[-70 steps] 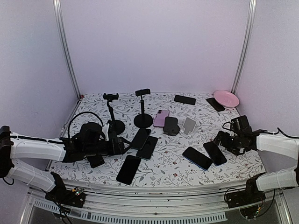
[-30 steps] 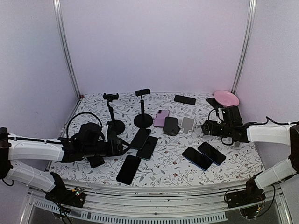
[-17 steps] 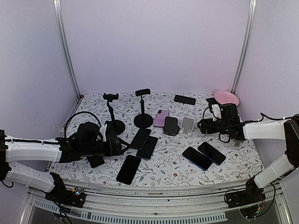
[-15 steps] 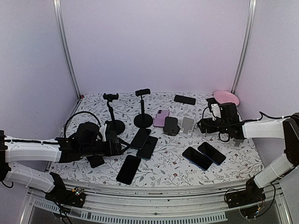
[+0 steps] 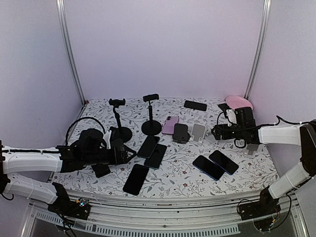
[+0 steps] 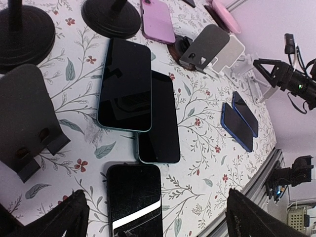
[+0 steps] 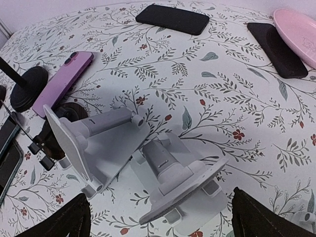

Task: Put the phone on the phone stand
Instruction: Adjust the phone at the center of the board.

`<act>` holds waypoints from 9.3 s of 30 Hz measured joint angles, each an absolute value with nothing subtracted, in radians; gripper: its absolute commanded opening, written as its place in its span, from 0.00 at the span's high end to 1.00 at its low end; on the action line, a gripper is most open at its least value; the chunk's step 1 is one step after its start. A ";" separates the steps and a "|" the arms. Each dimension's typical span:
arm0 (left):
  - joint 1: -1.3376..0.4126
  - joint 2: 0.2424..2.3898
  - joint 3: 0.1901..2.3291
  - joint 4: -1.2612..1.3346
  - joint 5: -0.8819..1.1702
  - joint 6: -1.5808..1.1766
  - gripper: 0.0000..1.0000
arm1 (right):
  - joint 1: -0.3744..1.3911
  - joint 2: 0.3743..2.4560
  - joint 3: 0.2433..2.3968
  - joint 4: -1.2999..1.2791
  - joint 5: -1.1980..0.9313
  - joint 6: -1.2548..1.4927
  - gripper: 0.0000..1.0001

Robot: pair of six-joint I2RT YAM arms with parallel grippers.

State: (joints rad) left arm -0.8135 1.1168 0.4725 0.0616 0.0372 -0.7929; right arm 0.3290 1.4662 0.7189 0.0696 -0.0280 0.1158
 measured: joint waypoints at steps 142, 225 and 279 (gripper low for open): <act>-0.816 1.080 0.472 0.027 0.045 -0.791 0.03 | 0.426 1.666 0.894 -0.253 0.155 0.360 0.26; -0.817 1.011 0.476 -0.032 0.044 -0.790 0.03 | 0.530 1.700 0.878 -0.105 0.375 0.454 0.97; -0.817 1.021 0.476 -0.027 0.049 -0.795 0.03 | 0.539 1.688 0.869 -0.161 0.337 0.528 0.21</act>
